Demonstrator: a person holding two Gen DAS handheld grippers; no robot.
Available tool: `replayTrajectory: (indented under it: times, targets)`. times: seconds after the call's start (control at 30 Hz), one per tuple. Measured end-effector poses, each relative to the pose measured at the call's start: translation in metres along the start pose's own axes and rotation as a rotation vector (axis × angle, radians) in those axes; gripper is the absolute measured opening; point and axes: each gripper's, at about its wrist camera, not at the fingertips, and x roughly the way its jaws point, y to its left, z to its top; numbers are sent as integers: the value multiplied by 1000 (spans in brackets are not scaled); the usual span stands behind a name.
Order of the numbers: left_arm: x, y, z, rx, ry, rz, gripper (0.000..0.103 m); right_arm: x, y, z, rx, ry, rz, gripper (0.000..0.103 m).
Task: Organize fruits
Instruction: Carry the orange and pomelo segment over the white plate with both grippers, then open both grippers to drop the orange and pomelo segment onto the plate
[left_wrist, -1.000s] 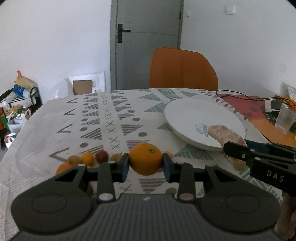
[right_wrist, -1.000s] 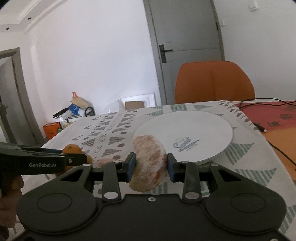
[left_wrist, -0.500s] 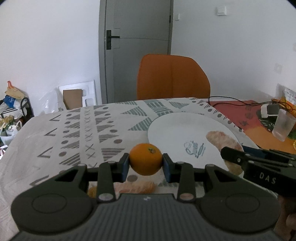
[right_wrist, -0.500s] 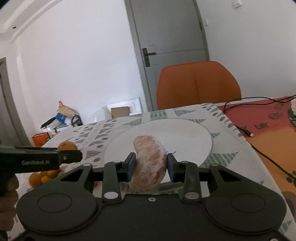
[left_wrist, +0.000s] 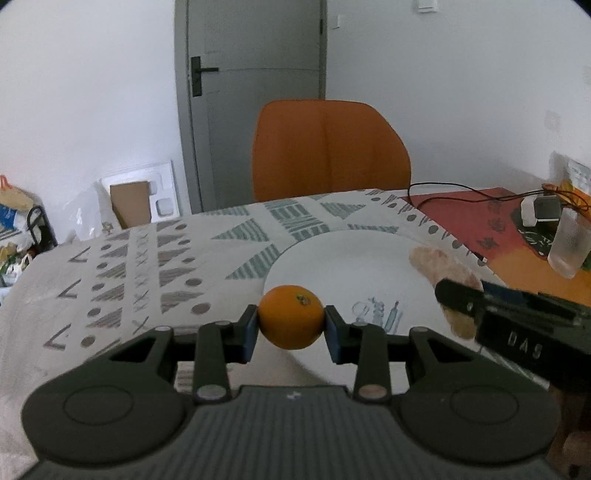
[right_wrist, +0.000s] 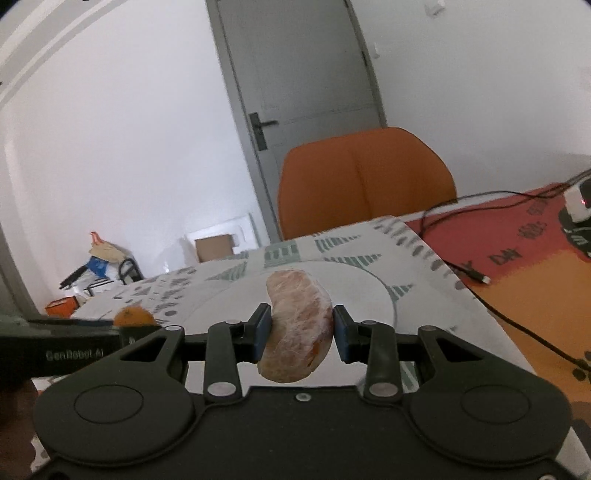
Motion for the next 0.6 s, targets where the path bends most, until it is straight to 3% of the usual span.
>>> replayTrajectory:
  times: [0.17, 0.6]
  targets:
    - [10, -8, 4, -9, 6, -8, 36, -11, 1, 2, -13, -56, 9, 46]
    - [9, -8, 10, -36, -8, 23, 40, -9, -1, -3, 14, -11, 24, 51]
